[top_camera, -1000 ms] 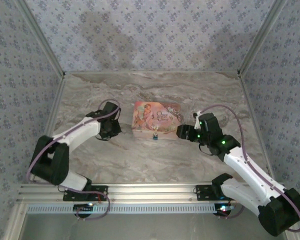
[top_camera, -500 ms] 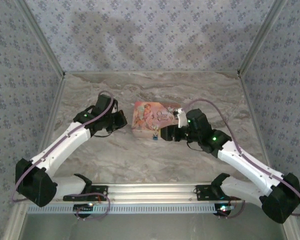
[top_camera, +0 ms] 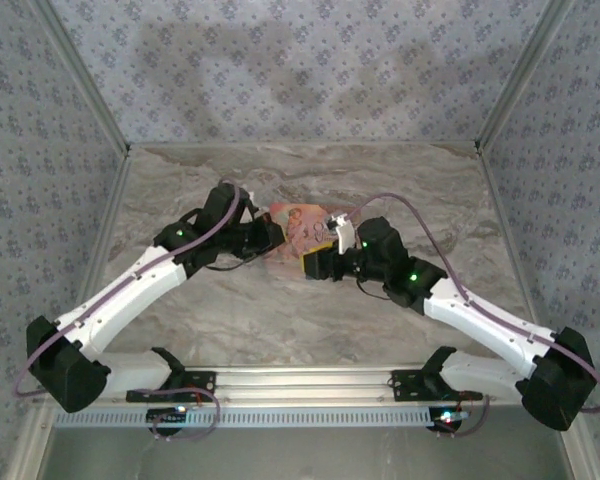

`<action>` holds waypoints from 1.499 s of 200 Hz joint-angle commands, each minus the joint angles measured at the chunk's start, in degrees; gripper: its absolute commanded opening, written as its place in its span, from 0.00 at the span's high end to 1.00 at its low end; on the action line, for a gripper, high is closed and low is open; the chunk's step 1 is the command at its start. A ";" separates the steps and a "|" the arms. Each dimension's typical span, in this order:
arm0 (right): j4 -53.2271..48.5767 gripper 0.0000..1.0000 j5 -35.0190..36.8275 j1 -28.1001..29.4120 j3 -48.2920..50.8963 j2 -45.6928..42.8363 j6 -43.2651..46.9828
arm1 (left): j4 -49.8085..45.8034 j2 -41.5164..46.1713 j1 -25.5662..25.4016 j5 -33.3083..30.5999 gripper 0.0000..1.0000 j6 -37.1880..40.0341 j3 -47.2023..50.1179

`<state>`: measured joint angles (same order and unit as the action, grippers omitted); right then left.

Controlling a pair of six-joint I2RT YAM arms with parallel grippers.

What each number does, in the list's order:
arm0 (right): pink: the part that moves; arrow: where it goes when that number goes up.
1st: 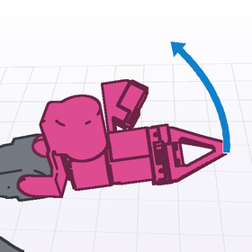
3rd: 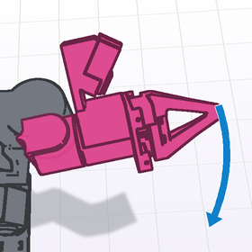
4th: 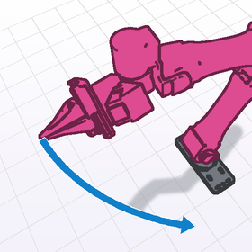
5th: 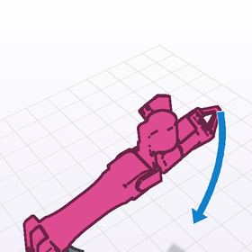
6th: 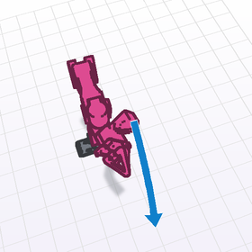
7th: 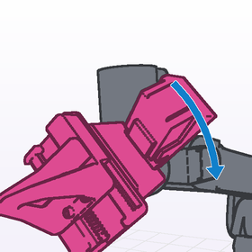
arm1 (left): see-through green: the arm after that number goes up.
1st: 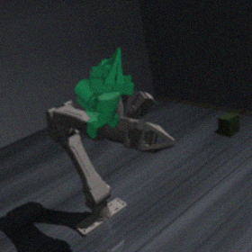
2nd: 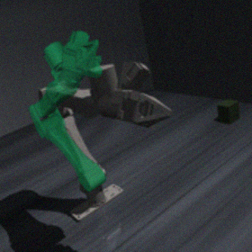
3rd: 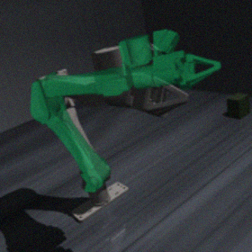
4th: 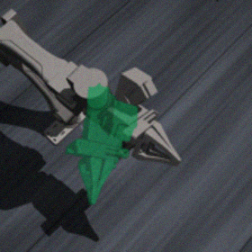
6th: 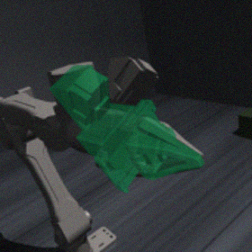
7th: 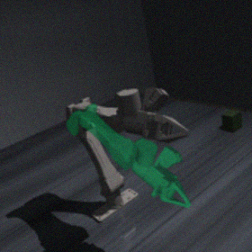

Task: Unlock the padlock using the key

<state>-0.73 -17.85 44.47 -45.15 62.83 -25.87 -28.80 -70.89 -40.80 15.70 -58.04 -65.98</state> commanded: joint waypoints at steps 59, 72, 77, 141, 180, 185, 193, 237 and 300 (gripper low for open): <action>12.19 0.58 -1.85 -4.62 1.20 -1.61 -13.50 | 4.50 1.93 -2.85 0.59 1.00 -1.18 -0.62; 12.94 0.59 -2.98 -5.45 1.12 -1.14 -15.58 | 5.00 2.21 -2.95 0.60 1.00 -1.28 -0.29; 13.24 0.60 -3.43 -5.73 1.12 -1.03 -16.26 | 5.11 2.26 -2.91 0.59 1.00 -1.29 -0.24; 15.17 0.62 -5.66 -6.32 -0.55 1.32 -19.34 | 5.95 2.46 -3.99 0.24 1.00 -1.36 -0.07; 15.93 0.64 -5.75 -6.40 -1.43 2.38 -20.38 | 5.99 2.61 -4.31 0.10 1.00 -1.36 0.21; 15.85 0.64 -5.84 -6.41 -1.54 2.46 -20.45 | 6.03 2.76 -4.38 -0.01 1.00 -1.30 0.22; 16.10 0.64 -6.04 -6.41 -1.75 2.60 -20.58 | 5.97 2.80 -4.49 -0.11 1.00 -1.22 0.20; 17.46 0.62 -6.61 -6.57 -2.54 2.73 -22.37 | 5.44 2.98 -4.62 -0.64 1.00 -1.10 0.57; 15.16 0.64 -7.79 -6.29 -3.82 4.20 -22.98 | 5.77 3.33 -4.79 -0.94 1.00 -0.93 0.72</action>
<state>14.76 -24.03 38.22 -47.07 65.91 -47.51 -23.81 -69.12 -45.12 15.42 -58.63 -65.67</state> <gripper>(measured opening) 0.365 0.039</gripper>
